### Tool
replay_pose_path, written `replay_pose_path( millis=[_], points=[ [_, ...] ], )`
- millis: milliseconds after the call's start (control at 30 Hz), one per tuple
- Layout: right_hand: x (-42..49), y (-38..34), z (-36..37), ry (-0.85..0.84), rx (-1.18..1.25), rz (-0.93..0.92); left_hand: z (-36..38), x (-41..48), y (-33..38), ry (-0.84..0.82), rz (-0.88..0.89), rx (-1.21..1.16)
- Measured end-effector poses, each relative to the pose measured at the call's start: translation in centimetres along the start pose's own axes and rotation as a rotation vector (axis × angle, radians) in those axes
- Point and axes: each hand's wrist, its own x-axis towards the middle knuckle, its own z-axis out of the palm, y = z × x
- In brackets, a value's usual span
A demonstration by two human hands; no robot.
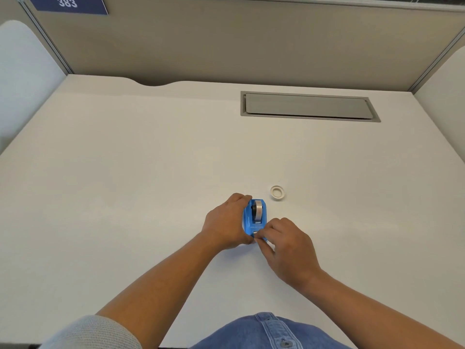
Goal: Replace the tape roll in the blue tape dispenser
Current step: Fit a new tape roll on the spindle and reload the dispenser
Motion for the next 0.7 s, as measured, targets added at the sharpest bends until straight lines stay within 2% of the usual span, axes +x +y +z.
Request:
replay_pose_path(
  millis=[367,600,700],
  points=[
    [0.1,1.0,0.7,-0.066,-0.052,-0.061,-0.2,-0.1,0.1,-0.010,0.003,-0.014],
    [0.7,0.8,0.7,-0.101,0.149,0.244,-0.4,-0.2,0.4,-0.007,0.003,-0.015],
    [0.8,1.3,0.7,-0.106,0.181,0.286,-0.5,-0.2,0.4,-0.011,-0.007,-0.013]
  ],
)
